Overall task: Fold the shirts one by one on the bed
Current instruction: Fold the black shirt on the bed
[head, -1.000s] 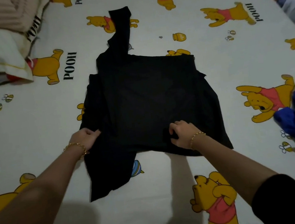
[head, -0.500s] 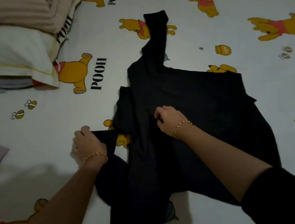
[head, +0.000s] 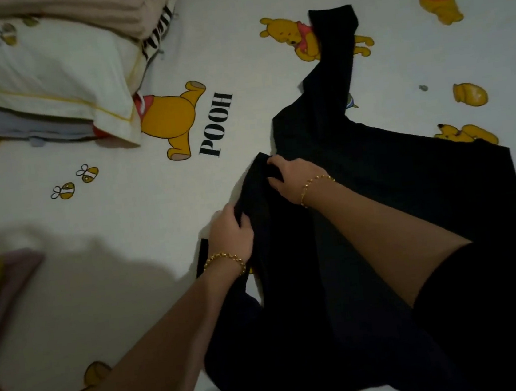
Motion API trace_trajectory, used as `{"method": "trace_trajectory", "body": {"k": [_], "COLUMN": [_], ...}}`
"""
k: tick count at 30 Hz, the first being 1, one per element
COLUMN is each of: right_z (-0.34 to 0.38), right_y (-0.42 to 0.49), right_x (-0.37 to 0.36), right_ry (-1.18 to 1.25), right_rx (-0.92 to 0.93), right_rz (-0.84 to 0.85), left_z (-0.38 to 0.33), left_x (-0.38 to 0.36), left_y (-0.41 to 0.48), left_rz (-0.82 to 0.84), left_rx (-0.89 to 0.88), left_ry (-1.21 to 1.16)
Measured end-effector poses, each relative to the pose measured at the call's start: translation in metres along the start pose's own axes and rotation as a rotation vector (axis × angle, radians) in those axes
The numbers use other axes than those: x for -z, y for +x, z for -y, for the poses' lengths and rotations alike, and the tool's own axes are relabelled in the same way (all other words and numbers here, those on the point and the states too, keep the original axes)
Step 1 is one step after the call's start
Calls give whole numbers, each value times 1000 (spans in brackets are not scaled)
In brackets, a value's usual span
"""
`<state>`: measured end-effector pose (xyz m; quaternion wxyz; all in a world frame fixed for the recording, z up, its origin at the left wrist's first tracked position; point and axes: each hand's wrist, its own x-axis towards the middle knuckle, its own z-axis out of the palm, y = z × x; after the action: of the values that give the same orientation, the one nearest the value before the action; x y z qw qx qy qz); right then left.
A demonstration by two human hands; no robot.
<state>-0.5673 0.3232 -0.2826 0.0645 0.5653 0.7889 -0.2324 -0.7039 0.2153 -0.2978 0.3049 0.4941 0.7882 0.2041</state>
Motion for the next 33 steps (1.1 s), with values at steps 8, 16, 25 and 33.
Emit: {"method": "trace_trajectory", "body": {"k": [8,16,25,33], "right_z": [68,128,63,75], "right_y": [35,15,-152,-278], "right_x": [-4,-10,-87,-174], "right_ry": [95,539,612,429], "right_rx": [-32,98,-368,-664], "right_rz": [86,-204,-299,-551], "left_z": [43,74,120,169], "left_x": [53,92,67,69], "left_y": [2,9,-77,-132], "left_rz": [-171,-278,-133,103], "left_rx": [-13,62,-65,-570], "left_ry": [-75,-210,-114,645]}}
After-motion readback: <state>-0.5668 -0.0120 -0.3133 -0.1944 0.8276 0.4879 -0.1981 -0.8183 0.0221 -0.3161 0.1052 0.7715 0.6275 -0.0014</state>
